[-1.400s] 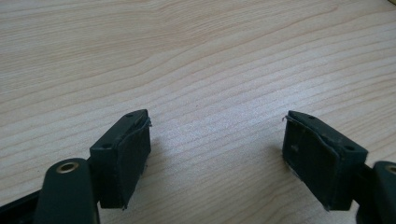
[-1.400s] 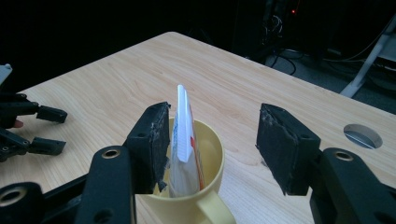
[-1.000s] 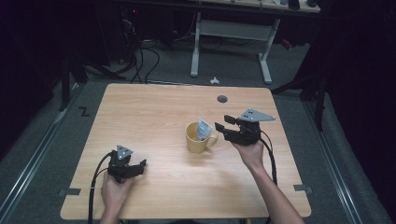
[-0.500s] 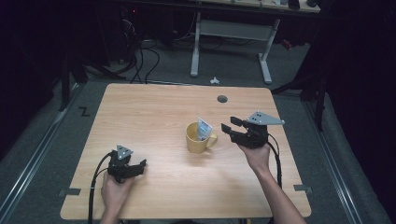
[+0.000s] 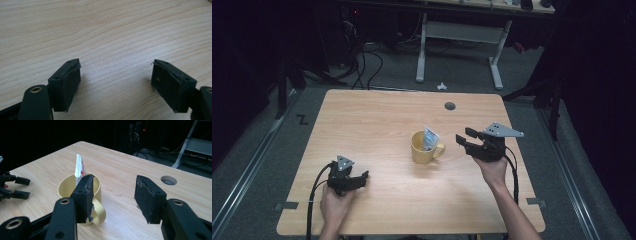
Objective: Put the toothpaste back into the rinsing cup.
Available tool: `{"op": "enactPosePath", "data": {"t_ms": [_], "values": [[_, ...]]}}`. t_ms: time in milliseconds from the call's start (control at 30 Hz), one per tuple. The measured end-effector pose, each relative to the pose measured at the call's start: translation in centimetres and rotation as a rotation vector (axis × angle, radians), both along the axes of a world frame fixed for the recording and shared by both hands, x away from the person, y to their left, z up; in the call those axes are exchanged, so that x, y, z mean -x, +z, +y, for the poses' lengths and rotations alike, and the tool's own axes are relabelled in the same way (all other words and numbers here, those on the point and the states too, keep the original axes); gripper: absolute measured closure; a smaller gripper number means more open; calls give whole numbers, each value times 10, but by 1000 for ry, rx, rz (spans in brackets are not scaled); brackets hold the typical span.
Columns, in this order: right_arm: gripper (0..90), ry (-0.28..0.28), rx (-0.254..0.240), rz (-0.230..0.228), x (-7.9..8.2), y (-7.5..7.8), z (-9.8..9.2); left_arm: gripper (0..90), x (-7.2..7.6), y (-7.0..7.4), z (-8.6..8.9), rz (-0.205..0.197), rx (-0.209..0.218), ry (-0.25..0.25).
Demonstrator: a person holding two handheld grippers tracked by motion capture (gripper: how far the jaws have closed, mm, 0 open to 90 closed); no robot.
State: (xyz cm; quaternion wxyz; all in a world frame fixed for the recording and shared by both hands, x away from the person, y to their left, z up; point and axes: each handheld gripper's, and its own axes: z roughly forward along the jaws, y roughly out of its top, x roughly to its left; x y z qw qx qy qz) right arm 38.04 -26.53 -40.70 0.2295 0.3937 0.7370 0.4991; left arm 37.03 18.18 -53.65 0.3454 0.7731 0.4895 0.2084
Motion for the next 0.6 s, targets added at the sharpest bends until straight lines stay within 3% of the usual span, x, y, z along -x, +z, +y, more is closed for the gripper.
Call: {"op": "enactPosePath", "data": {"t_ms": [600], "values": [[494, -46, -18, 2, 13, -9, -23, 236, 0, 0, 0, 0, 1, 1]]}}
